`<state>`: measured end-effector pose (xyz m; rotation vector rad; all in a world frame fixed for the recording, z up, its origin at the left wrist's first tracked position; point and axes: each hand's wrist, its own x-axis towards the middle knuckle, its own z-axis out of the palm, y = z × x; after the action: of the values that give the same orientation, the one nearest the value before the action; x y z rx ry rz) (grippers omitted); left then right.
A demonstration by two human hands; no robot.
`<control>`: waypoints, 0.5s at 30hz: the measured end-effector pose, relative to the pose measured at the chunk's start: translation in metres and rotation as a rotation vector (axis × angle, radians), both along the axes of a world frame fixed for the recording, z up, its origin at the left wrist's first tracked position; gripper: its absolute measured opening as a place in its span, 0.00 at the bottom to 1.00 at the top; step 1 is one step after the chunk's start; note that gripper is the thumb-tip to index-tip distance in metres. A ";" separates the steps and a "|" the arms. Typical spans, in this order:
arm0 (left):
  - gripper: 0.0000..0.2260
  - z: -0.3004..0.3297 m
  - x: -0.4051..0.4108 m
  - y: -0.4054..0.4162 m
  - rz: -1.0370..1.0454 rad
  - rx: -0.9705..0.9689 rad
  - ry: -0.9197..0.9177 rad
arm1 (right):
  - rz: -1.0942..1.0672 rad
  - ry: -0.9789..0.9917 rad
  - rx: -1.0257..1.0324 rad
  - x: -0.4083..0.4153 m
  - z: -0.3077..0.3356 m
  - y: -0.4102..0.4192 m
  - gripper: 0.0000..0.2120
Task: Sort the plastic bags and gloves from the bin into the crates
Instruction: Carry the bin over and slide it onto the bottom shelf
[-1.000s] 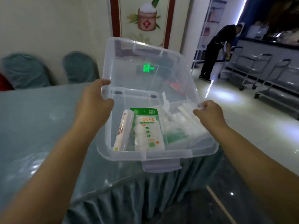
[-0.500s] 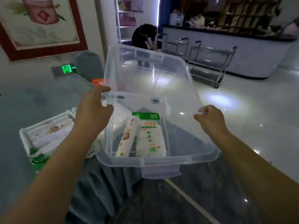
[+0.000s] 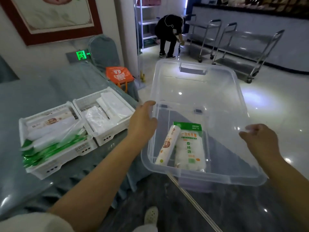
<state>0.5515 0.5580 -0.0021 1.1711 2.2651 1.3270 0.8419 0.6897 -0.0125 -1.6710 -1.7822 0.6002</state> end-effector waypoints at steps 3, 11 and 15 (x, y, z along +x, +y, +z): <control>0.23 -0.009 -0.002 0.028 -0.011 -0.003 0.011 | -0.007 0.003 -0.008 0.000 -0.005 0.024 0.14; 0.22 -0.035 -0.037 0.140 0.007 -0.028 -0.009 | 0.010 0.049 -0.041 -0.026 -0.014 0.130 0.13; 0.22 -0.045 -0.059 0.212 0.013 -0.026 -0.028 | 0.007 0.053 -0.038 -0.047 -0.022 0.202 0.11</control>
<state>0.4921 0.7703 -0.0474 1.1249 2.2667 1.3068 0.7952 0.8919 -0.0343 -1.6593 -1.7503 0.6795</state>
